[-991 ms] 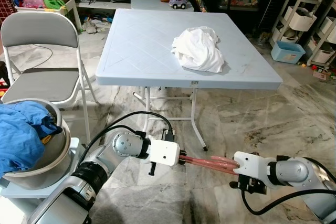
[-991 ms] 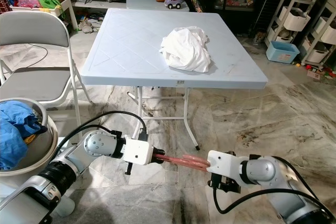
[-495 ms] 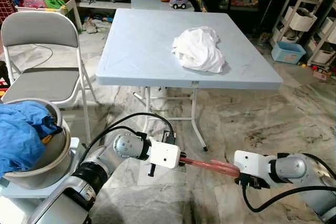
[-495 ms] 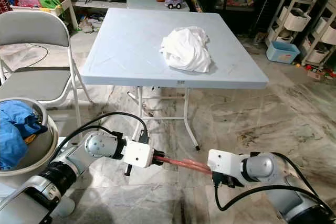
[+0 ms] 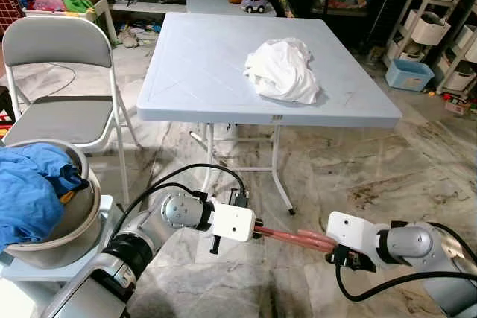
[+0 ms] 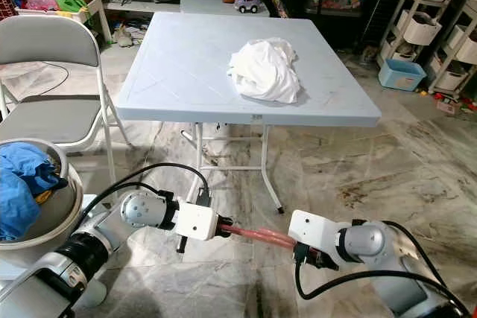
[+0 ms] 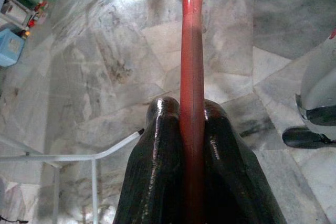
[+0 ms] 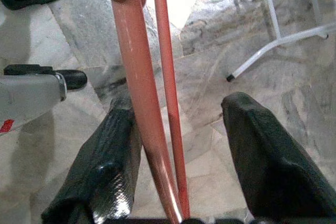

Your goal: Hang hanger

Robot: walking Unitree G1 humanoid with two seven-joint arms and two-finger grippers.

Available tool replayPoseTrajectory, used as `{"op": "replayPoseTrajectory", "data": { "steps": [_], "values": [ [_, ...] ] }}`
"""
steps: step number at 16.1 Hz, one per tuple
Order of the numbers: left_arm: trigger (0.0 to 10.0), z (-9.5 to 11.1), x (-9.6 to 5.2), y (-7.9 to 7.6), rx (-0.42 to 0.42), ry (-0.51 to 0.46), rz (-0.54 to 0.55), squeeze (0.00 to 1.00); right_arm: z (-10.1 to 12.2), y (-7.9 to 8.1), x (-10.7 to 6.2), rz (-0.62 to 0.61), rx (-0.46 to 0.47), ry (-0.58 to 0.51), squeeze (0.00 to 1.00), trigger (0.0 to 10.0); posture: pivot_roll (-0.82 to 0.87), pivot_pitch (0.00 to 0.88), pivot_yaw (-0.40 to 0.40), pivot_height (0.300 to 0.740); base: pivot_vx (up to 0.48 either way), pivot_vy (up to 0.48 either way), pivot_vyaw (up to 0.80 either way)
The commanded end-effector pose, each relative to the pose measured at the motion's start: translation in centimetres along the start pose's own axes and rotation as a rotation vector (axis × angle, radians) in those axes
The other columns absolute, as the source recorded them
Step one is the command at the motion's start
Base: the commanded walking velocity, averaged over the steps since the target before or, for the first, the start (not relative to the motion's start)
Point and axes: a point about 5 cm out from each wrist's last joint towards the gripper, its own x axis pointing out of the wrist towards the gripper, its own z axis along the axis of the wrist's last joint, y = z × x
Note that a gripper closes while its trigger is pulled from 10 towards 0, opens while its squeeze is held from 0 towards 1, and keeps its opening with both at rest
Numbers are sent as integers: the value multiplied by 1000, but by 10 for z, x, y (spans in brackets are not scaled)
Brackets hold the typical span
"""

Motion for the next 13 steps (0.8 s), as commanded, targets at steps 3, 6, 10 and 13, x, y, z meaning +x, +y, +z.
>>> {"op": "replayPoseTrajectory", "data": {
  "steps": [3, 6, 10, 13],
  "values": [
    [10000, 1, 2, 1, 1, 1, 6, 0, 6, -1, -3, -32, 16, -11, 722, 10000, 116, 7, -90, 740, 0, 0, 0],
    [10000, 1, 3, 1, -5, 0, 10, 0, 6, 8, -2, -10, 35, -3, 0, 0, 113, 8, -91, 740, 0, 0, 0],
    [10000, 1, 4, 0, -10, -3, 8, 0, 3, 16, 4, -22, 92, -5, 0, 0, 109, 11, -90, 740, 0, 0, 0],
    [10000, 1, 5, -2, -16, -3, 5, 0, 7, 21, 9, -25, 116, -19, 0, 0, 107, 12, -91, 740, 0, 0, 0]
  ]
}}
